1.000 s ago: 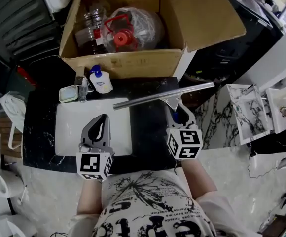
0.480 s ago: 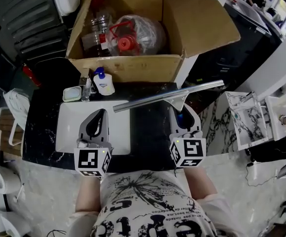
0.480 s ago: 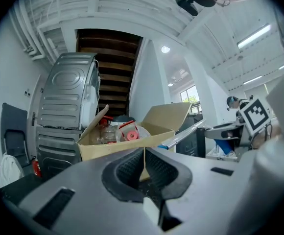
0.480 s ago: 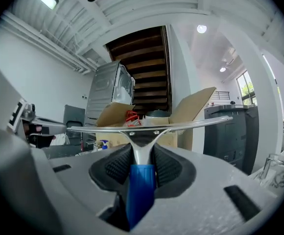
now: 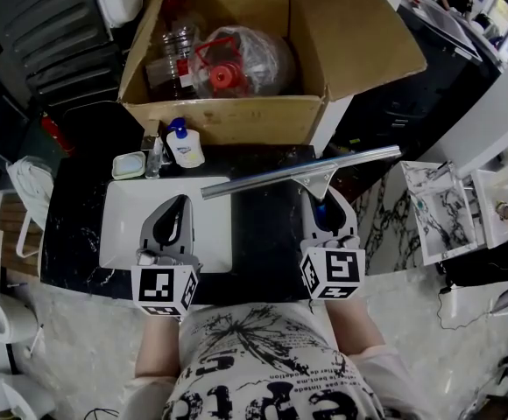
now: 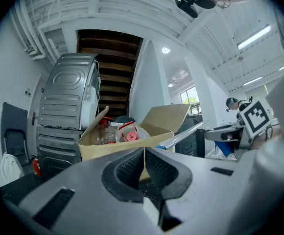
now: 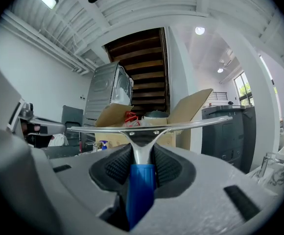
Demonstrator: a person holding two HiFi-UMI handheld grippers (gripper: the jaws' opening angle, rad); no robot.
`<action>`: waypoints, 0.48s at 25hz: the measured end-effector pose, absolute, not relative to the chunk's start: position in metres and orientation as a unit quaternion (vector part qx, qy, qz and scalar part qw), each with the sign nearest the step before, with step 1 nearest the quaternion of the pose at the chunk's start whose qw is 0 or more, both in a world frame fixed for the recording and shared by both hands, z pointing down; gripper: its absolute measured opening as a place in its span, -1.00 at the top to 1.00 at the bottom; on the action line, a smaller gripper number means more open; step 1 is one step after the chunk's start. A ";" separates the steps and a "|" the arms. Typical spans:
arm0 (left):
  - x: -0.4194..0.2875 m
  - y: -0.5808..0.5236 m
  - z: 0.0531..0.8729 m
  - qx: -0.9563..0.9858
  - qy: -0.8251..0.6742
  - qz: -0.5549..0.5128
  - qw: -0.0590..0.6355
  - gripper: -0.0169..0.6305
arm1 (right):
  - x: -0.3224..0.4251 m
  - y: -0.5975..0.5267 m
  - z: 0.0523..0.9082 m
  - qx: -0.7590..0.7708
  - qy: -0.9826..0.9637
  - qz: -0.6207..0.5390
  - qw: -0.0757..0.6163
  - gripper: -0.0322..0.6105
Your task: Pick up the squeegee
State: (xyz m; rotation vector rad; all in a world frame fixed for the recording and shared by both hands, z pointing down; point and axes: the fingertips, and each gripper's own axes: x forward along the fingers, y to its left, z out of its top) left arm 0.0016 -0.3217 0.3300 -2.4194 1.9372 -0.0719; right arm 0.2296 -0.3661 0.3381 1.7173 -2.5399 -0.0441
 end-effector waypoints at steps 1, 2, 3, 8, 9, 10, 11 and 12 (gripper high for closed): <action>0.002 -0.321 0.330 -0.780 0.624 -0.023 0.021 0.91 | 0.230 -0.366 0.339 0.560 -0.828 -0.012 0.038 0.54; 0.002 -0.321 0.330 -0.781 0.624 -0.022 0.021 0.91 | 0.230 -0.366 0.339 0.560 -0.827 -0.010 0.038 0.54; 0.002 -0.321 0.330 -0.781 0.623 -0.022 0.020 0.91 | 0.230 -0.366 0.340 0.561 -0.827 -0.009 0.038 0.54; 0.005 -0.320 0.330 -0.785 0.618 -0.022 0.021 0.91 | 0.231 -0.365 0.344 0.564 -0.825 0.000 0.038 0.54; 0.005 -0.320 0.329 -0.786 0.618 -0.021 0.021 0.91 | 0.231 -0.365 0.344 0.564 -0.825 0.002 0.039 0.54; 0.005 -0.321 0.329 -0.786 0.617 -0.021 0.021 0.91 | 0.231 -0.365 0.345 0.565 -0.824 0.003 0.040 0.54; 0.005 -0.321 0.328 -0.787 0.617 -0.021 0.021 0.91 | 0.231 -0.365 0.346 0.565 -0.824 0.004 0.041 0.54; 0.005 -0.322 0.327 -0.787 0.616 -0.020 0.022 0.91 | 0.231 -0.366 0.347 0.565 -0.824 0.004 0.042 0.54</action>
